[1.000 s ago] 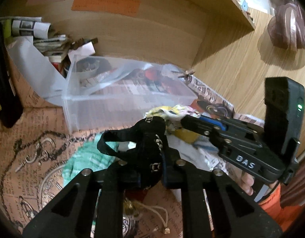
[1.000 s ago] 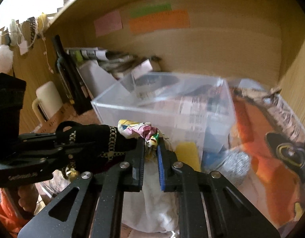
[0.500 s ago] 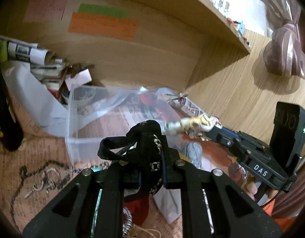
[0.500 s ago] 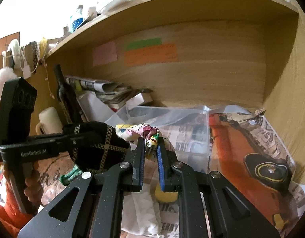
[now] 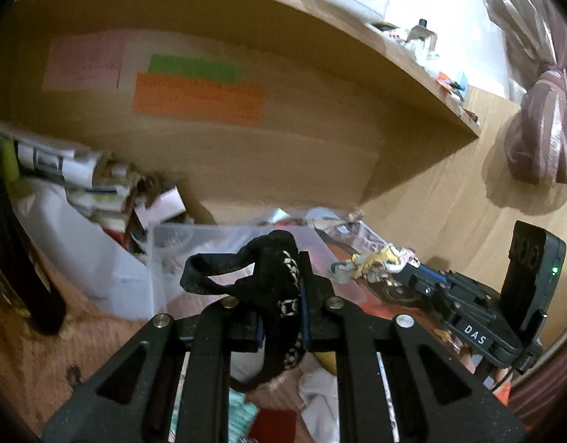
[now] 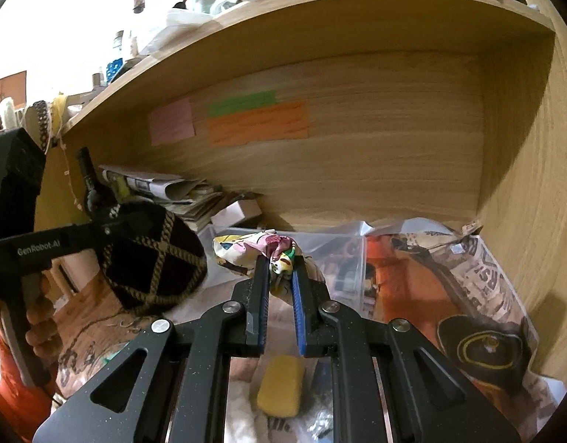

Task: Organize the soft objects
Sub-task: 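Carry both items into the clear plastic box and open both tools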

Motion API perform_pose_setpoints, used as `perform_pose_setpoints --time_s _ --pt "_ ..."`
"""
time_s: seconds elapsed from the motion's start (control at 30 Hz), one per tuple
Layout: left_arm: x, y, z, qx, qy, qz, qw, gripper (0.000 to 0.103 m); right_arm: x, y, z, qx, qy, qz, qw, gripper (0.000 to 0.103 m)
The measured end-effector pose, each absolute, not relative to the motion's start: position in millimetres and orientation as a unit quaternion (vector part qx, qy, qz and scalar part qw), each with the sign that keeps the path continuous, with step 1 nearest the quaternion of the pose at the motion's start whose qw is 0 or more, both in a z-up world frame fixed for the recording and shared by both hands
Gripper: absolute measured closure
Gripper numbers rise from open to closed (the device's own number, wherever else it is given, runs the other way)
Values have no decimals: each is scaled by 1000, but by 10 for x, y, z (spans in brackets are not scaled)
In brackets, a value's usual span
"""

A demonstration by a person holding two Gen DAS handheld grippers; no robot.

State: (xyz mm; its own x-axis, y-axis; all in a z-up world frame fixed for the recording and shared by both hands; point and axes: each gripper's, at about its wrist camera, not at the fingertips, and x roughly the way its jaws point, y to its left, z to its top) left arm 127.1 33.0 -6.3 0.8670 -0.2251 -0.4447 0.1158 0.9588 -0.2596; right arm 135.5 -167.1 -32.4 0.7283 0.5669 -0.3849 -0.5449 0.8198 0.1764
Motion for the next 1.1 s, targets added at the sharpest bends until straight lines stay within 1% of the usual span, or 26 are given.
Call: perform_pose_setpoints --time_s 0.17,0.3,0.53,0.7,0.9,1.03,1.07,1.1 --pt "1417 385 20 -95 229 -58 967 89 1509 -1640 -309 22 219 295 930 92" --pt "1609 456 -31 -90 236 -39 967 89 1634 -1590 -326 13 226 293 929 92" --pt "1981 520 -306 -76 278 -12 958 89 1867 -1439 -490 -9 257 292 921 92" --pt "2177 530 -535 -78 314 -13 946 89 2005 -1315 -658 -11 296 300 907 92" --pt "2281 420 -725 -69 348 -26 935 89 2079 -1144 -857 -35 334 311 889 91" --pt "2274 348 -772 -57 356 -32 932 89 2084 -1069 -938 -51 344 311 885 91" --pt "2274 335 -785 -55 358 -33 931 89 2083 -1065 -945 -51 345 311 884 91" --pt "2272 321 -797 -53 362 -35 930 85 2081 -1065 -948 -51 345 310 885 91"
